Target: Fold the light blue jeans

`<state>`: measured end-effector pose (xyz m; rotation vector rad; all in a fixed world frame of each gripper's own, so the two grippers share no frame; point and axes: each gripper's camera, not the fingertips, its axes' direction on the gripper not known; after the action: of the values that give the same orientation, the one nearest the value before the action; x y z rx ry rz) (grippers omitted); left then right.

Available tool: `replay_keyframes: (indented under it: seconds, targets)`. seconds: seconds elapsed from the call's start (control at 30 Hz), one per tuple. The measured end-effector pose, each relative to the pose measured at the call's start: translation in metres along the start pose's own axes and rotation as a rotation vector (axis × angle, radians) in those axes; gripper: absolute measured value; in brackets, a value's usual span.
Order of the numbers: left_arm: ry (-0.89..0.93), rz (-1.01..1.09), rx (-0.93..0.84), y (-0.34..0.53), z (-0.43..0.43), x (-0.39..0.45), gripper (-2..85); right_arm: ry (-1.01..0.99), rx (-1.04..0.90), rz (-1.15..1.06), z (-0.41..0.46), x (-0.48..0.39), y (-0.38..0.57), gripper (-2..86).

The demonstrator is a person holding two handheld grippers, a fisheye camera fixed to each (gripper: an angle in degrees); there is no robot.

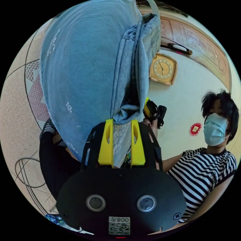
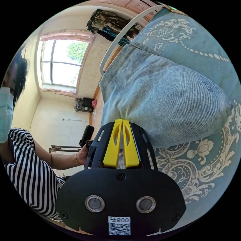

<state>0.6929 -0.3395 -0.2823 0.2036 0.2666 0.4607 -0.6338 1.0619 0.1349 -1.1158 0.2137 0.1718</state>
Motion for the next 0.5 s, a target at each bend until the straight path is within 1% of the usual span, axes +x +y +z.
replay_keyframes:
  seconds: [0.13, 0.2, 0.27, 0.33, 0.4, 0.5]
  targets:
    - [0.029, 0.013, 0.025, 0.001, -0.006, 0.006, 11.2, 0.007, 0.019, 0.011, -0.017, 0.005, 0.024, 1.7]
    - [0.025, -0.001, 0.018, -0.002, -0.005, 0.005, 9.5, -0.066, 0.021, 0.085, -0.021, 0.026, 0.047, 4.2]
    - [0.033, -0.038, 0.031, -0.003, -0.004, 0.004, 6.9, -0.093, -0.015, 0.173, -0.016, 0.047, 0.064, 7.4]
    - [0.050, -0.042, 0.038, 0.000, -0.005, 0.007, 5.5, -0.177, -0.021, 0.260, -0.008, 0.067, 0.078, 11.2]
    - [0.066, -0.035, 0.040, 0.004, -0.007, 0.014, 4.6, -0.353, 0.005, 0.349, 0.003, 0.090, 0.092, 13.6]
    - [0.084, -0.023, 0.032, 0.009, -0.008, 0.027, 3.8, -0.421, 0.053, 0.374, 0.008, 0.103, 0.100, 14.1]
